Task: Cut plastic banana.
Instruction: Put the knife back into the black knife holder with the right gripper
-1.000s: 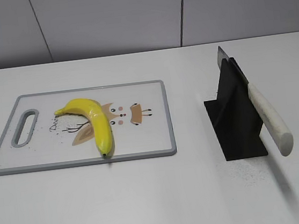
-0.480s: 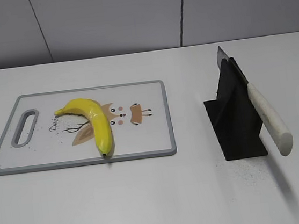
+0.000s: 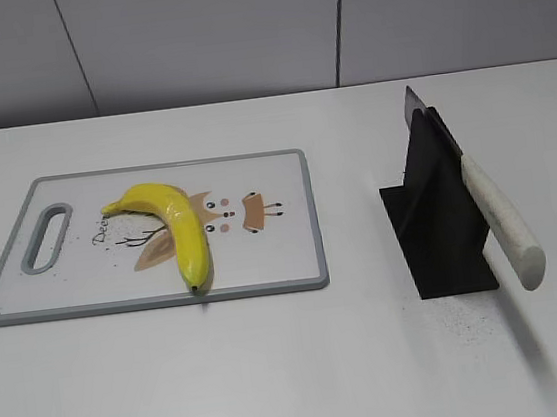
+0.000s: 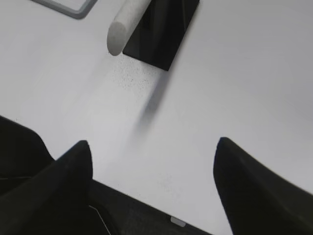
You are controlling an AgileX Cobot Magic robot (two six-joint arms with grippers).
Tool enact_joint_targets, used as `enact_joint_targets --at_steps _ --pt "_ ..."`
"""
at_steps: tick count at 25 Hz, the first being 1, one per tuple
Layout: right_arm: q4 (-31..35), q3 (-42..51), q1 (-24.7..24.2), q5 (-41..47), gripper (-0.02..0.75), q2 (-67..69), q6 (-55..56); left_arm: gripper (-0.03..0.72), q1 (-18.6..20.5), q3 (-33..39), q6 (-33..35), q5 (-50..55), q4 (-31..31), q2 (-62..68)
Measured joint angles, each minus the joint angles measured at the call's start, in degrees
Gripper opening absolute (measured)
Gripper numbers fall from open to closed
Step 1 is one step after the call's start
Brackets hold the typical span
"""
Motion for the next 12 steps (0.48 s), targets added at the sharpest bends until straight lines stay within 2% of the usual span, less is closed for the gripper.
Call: enact_joint_targets --at_steps 12 --pt "-1.46 0.06 0.0 0.0 0.582 -13.76 -0.21 0.59 0.0 0.0 0.03 0.0 0.0 0.0"
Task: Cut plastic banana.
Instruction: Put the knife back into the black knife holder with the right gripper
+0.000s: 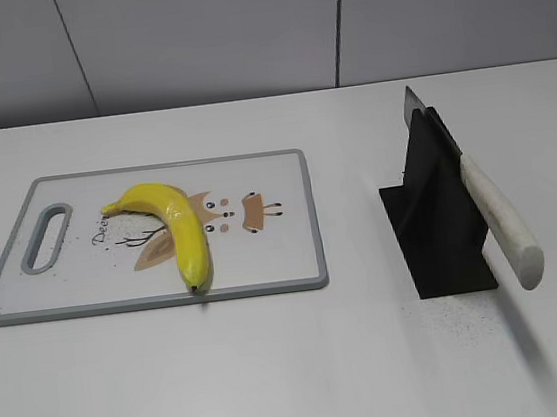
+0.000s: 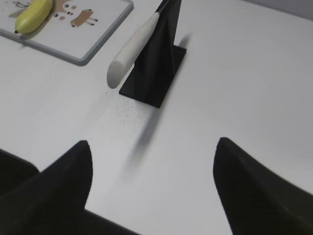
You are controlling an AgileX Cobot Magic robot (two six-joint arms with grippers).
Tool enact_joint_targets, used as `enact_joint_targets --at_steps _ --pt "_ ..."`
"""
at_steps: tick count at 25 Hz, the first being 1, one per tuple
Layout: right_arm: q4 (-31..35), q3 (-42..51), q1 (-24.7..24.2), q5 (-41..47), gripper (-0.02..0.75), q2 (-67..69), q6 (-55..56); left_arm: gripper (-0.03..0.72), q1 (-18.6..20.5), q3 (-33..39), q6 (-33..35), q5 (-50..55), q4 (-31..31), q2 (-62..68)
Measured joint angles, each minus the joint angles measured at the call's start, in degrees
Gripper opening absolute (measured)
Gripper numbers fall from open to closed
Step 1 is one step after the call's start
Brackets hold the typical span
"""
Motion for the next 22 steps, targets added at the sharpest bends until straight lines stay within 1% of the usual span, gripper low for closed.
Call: enact_joint_targets --at_steps 3,9,22 --pt "-1.31 0.0 0.0 0.0 0.582 -1.42 0.0 0.59 0.1 0.0 0.0 -0.01 -0.05 0.0" --pt "-1.33 0.0 -0.65 -0.05 0.582 -1.47 0.0 0.59 0.1 0.0 -0.09 0.05 0.04 0.0" --pt "-1.33 0.0 -16.31 -0.1 0.581 -1.47 0.0 0.59 0.1 0.0 0.0 0.05 0.06 0.0"
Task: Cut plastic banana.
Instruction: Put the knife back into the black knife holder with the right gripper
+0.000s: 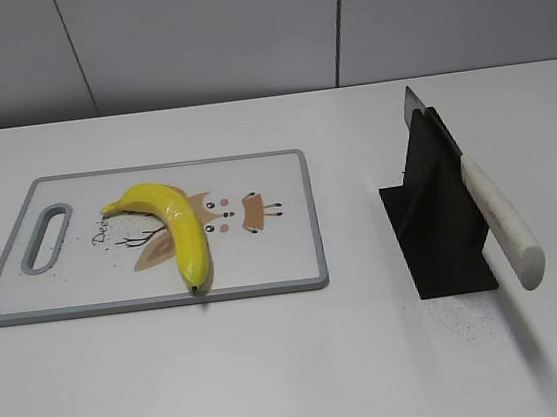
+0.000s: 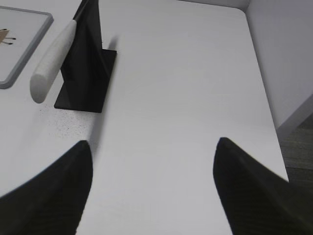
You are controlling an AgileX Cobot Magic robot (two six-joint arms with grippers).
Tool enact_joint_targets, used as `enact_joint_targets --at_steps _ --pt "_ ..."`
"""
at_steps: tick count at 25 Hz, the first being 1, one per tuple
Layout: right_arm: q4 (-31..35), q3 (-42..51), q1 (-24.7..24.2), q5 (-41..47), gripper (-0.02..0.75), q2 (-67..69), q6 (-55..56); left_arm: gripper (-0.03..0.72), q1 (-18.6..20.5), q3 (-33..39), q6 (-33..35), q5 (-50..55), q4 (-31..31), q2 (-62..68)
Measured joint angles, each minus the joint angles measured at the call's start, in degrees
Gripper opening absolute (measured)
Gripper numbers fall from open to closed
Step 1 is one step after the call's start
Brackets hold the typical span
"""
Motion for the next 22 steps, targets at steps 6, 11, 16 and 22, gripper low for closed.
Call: enact_joint_targets --at_steps 6,11,16,22 --pt "0.0 0.0 -3.04 0.0 0.581 0.0 -0.05 0.59 0.0 0.0 -0.03 0.0 0.0 0.0" --pt "0.0 0.0 -3.1 -0.05 0.581 0.0 -0.05 0.59 0.0 0.0 -0.01 0.0 0.0 0.0" --pt "0.0 0.0 -3.1 -0.05 0.581 0.0 -0.05 0.59 0.0 0.0 -0.03 0.0 0.0 0.0" --pt "0.0 0.0 -3.1 -0.05 0.581 0.0 -0.05 0.59 0.0 0.0 -0.01 0.0 0.0 0.0"
